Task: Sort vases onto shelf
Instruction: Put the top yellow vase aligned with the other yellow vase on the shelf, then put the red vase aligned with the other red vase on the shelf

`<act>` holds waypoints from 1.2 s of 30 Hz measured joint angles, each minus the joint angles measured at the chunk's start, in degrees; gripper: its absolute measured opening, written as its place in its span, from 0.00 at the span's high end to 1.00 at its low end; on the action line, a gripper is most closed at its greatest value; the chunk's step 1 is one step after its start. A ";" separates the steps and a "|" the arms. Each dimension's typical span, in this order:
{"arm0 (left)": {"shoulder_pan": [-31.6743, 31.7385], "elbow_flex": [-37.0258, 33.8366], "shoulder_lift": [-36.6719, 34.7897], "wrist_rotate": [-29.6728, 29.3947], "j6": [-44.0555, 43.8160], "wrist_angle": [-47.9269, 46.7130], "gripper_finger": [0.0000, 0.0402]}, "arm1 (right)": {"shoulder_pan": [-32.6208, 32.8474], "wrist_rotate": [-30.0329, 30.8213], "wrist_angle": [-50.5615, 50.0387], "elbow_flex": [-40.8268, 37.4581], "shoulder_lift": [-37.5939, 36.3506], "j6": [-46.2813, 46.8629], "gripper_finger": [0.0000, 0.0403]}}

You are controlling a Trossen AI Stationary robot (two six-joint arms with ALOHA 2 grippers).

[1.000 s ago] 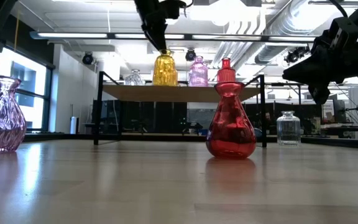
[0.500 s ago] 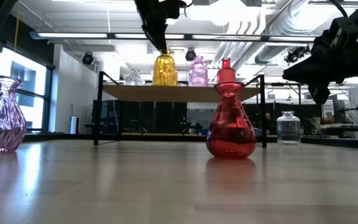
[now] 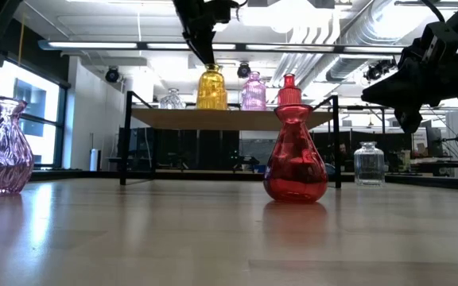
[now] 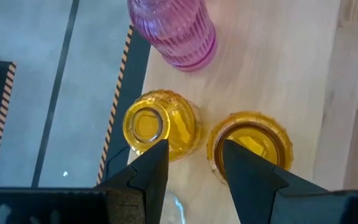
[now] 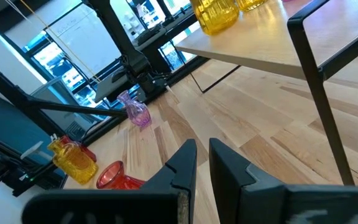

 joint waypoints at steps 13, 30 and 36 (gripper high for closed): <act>0.85 -0.04 0.00 -0.83 -0.13 0.02 0.65 | 0.01 0.00 -0.01 0.00 -0.01 0.74 0.93; -0.37 -0.04 0.00 -0.83 0.15 2.96 0.65 | 0.01 0.02 0.15 -0.02 0.00 0.89 0.93; -0.39 3.66 -0.38 -0.81 -0.87 2.29 0.65 | 0.00 0.15 4.08 -0.07 0.00 12.74 0.93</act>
